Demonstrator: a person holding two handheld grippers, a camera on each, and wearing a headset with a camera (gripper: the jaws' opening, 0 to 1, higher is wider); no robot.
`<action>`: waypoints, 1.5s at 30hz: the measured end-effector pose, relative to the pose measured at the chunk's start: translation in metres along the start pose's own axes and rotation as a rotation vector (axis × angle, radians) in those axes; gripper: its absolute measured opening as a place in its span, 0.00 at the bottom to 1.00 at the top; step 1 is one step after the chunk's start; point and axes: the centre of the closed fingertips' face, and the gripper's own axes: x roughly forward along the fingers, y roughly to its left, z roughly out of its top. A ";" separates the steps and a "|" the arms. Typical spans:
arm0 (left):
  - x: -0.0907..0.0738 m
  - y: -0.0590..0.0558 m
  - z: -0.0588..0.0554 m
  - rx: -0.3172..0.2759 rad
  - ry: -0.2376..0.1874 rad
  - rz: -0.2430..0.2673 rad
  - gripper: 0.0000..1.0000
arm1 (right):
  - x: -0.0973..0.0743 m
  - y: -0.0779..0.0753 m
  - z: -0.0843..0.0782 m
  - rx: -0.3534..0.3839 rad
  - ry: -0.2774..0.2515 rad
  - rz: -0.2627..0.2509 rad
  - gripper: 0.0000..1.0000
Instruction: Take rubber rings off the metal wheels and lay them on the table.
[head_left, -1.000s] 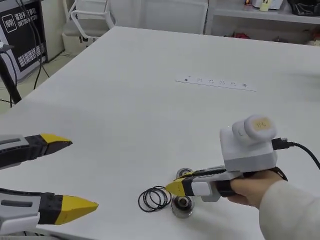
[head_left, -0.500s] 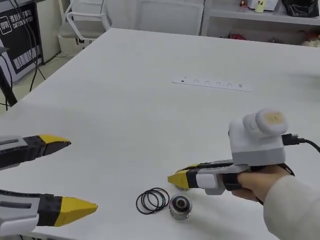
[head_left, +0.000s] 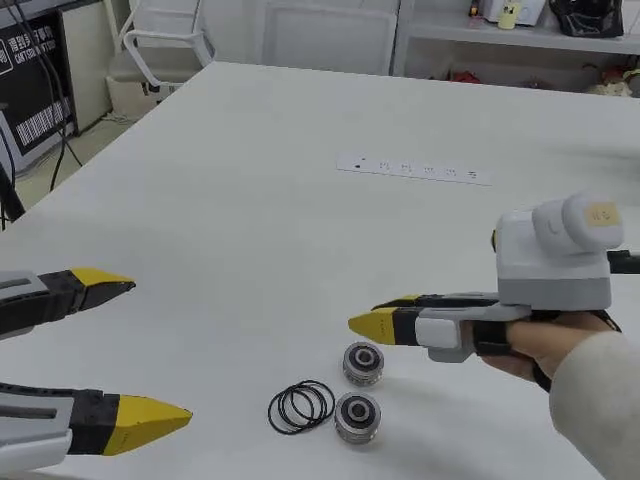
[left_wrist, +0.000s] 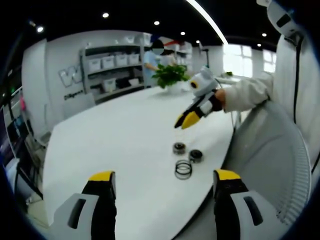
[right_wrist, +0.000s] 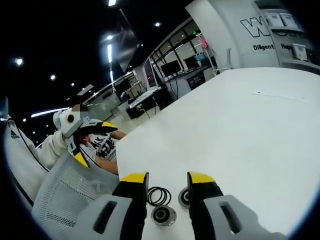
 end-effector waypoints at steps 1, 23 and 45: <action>0.000 0.000 0.001 0.000 0.000 0.002 0.82 | -0.001 0.001 0.002 -0.011 -0.008 -0.002 0.29; 0.000 0.000 0.007 0.004 -0.024 0.003 0.86 | -0.060 0.016 0.055 -0.114 -0.224 -0.020 0.65; 0.001 0.007 0.001 -0.003 -0.049 -0.003 0.91 | -0.124 0.022 0.011 -0.235 -0.140 -0.076 0.80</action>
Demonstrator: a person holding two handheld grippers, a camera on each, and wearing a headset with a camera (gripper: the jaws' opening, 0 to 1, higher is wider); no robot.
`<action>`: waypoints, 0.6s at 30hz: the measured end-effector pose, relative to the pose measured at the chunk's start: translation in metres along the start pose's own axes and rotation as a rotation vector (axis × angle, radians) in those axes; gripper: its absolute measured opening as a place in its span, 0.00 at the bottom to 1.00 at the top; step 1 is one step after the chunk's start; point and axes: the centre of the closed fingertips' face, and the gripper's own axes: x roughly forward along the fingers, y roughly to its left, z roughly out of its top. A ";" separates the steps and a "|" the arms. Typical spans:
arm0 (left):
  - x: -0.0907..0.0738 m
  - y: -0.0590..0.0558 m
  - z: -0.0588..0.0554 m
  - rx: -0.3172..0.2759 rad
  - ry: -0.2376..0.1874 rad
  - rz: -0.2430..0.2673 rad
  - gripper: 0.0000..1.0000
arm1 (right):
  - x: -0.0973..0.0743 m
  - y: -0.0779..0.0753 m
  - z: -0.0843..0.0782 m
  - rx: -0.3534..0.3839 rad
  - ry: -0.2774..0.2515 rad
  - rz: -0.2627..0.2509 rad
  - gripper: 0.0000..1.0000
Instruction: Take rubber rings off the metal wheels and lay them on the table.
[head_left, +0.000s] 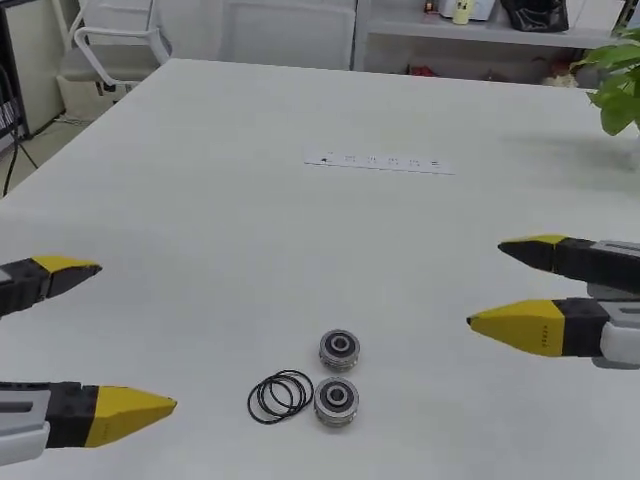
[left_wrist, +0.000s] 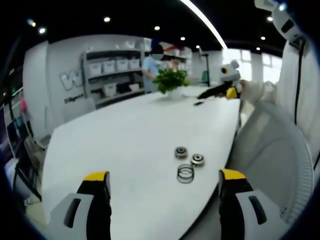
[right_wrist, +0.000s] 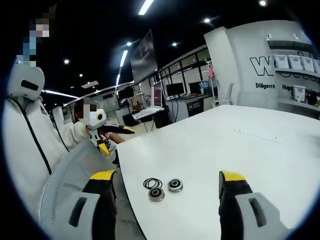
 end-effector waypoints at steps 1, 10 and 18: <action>0.000 0.001 -0.001 -0.002 0.001 0.003 0.91 | 0.000 0.000 -0.007 -0.006 0.020 -0.005 0.80; -0.002 0.001 -0.008 -0.025 0.007 0.011 0.91 | 0.000 0.003 -0.055 0.016 0.132 -0.009 0.81; 0.001 0.000 -0.018 -0.048 0.032 0.014 0.91 | -0.002 0.007 -0.087 0.063 0.192 -0.013 0.81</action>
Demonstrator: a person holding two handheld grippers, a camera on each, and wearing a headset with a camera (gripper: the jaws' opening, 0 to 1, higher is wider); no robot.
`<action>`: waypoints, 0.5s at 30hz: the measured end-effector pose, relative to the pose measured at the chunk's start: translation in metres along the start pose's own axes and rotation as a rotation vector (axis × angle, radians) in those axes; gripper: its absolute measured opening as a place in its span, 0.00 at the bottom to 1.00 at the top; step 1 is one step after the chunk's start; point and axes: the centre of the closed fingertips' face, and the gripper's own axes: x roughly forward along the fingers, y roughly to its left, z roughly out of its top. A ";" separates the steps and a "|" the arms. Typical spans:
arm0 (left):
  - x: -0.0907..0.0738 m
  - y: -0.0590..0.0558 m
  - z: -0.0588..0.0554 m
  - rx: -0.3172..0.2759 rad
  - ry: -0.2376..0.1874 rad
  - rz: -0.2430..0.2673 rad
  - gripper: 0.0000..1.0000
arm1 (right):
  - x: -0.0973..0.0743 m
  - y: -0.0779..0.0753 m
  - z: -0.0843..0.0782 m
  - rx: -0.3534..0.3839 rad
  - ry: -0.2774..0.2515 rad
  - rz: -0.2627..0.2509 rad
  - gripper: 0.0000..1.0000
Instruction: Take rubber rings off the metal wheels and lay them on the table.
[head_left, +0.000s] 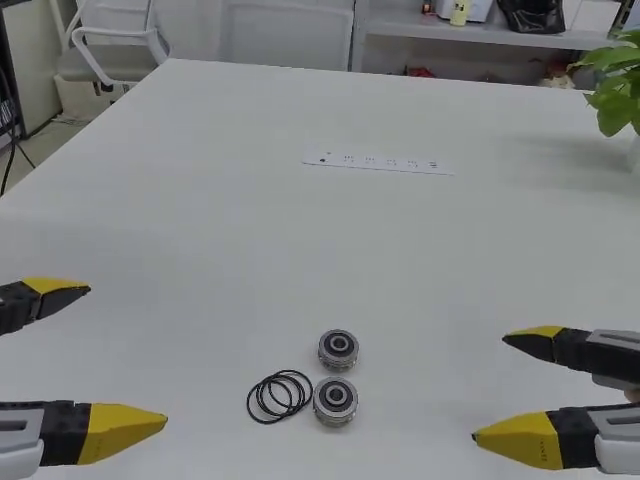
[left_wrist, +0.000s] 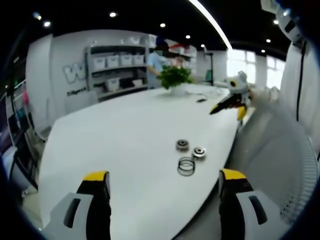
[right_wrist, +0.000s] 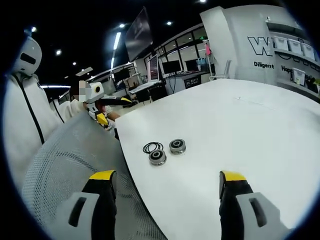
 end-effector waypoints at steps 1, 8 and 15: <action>0.001 0.000 -0.003 0.000 0.008 0.001 0.91 | 0.000 0.000 -0.003 0.002 0.006 -0.001 0.81; 0.003 -0.002 -0.018 -0.009 0.054 0.000 0.91 | 0.004 -0.002 -0.023 0.043 0.031 -0.004 0.81; 0.004 0.003 -0.026 -0.046 0.057 0.011 0.90 | 0.007 -0.002 -0.044 0.060 0.081 -0.011 0.80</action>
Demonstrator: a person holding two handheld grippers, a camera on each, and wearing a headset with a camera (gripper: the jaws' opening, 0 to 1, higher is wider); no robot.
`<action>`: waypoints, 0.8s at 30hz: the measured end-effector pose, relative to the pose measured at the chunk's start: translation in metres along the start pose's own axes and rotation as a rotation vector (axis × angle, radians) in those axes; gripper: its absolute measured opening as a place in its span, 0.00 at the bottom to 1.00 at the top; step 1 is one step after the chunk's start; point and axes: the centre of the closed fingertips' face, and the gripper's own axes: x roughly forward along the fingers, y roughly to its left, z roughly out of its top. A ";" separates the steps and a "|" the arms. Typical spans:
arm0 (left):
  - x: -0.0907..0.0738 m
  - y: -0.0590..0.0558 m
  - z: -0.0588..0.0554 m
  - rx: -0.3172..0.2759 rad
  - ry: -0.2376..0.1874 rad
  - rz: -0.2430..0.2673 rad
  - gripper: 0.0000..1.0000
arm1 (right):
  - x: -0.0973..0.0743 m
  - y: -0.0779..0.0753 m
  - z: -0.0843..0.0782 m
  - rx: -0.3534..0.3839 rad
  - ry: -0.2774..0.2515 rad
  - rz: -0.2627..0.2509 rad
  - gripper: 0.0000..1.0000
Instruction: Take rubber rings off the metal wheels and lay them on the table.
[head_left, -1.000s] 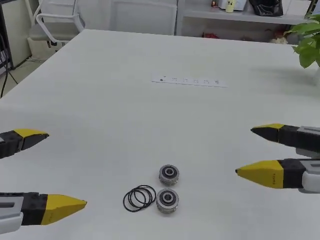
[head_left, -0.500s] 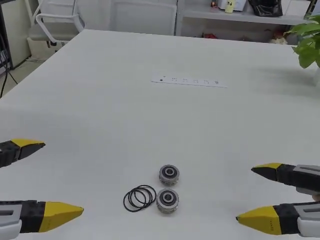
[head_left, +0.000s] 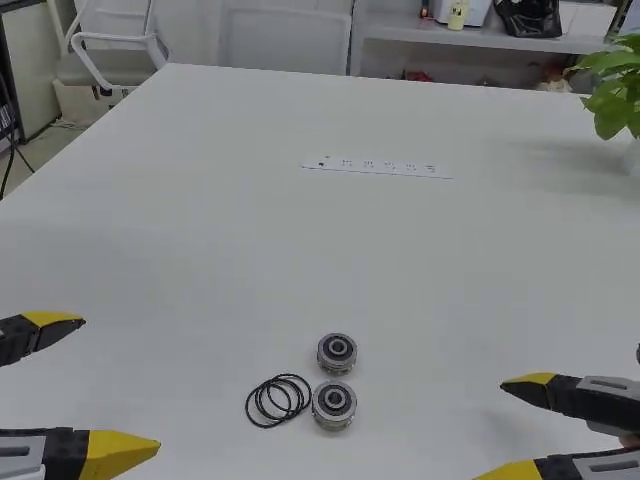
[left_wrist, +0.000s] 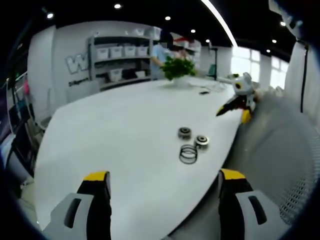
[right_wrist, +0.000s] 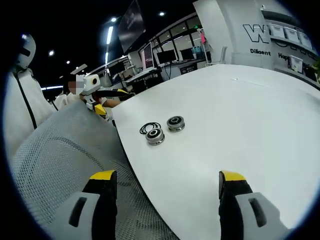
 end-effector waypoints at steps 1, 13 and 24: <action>0.000 0.000 -0.001 -0.006 0.002 0.000 0.90 | 0.000 0.000 -0.002 0.003 0.005 -0.001 0.80; 0.005 0.000 -0.013 -0.029 0.040 -0.016 0.92 | 0.001 -0.001 -0.007 0.013 0.000 -0.013 0.78; 0.003 0.001 -0.016 -0.028 0.050 0.007 0.90 | 0.000 0.000 -0.008 0.004 0.001 -0.009 0.77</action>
